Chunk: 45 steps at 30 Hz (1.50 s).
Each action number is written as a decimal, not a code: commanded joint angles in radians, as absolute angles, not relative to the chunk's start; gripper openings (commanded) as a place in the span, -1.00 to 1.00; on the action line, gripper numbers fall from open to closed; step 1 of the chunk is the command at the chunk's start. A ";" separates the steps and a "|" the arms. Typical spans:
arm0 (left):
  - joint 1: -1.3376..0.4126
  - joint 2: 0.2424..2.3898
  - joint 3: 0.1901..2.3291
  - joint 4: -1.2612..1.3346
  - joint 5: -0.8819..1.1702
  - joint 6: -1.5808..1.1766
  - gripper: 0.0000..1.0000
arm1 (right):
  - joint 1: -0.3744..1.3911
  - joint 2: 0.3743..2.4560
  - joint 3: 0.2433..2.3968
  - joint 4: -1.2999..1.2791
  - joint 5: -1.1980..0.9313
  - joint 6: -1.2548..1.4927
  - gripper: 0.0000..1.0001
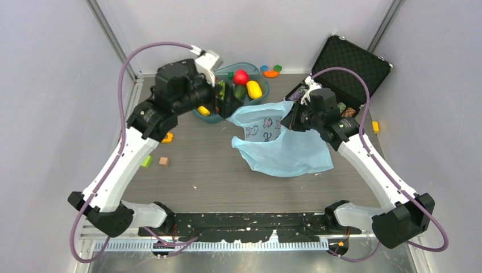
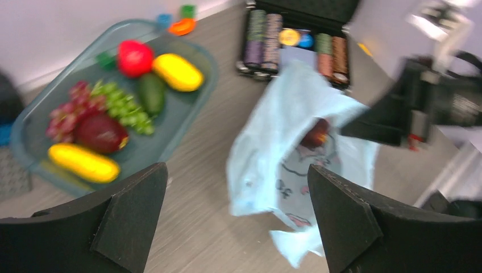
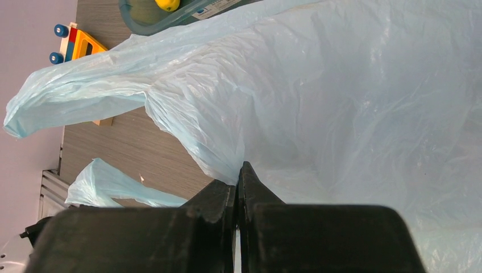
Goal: Place the fake fruits into the plastic bag and tie a complex knot
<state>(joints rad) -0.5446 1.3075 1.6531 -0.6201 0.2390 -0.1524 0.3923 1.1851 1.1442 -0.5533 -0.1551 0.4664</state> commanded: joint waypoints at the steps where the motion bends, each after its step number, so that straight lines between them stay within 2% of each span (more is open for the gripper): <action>1: -0.414 1.393 1.699 -0.632 0.139 -0.242 0.88 | 0.389 1.174 1.148 -0.520 -0.134 0.454 -0.90; 6: -0.312 1.562 1.739 -0.606 0.041 -0.330 0.54 | 0.389 1.172 1.148 -0.518 -0.131 0.456 -0.90; 13: -0.304 1.803 1.792 -0.465 -0.116 -0.438 0.45 | 0.389 1.183 1.154 -0.510 -0.144 0.462 -0.90; 26: -0.291 2.329 2.380 -0.832 -0.192 -0.465 0.53 | 0.390 1.184 1.158 -0.516 -0.150 0.464 -0.90; 33: -0.252 2.351 2.319 -0.832 -0.150 -0.548 0.59 | 0.390 1.183 1.157 -0.515 -0.152 0.465 -0.90; 45: -0.240 2.448 2.373 -0.876 -0.097 -0.570 0.62 | 0.389 1.183 1.153 -0.503 -0.164 0.471 -0.90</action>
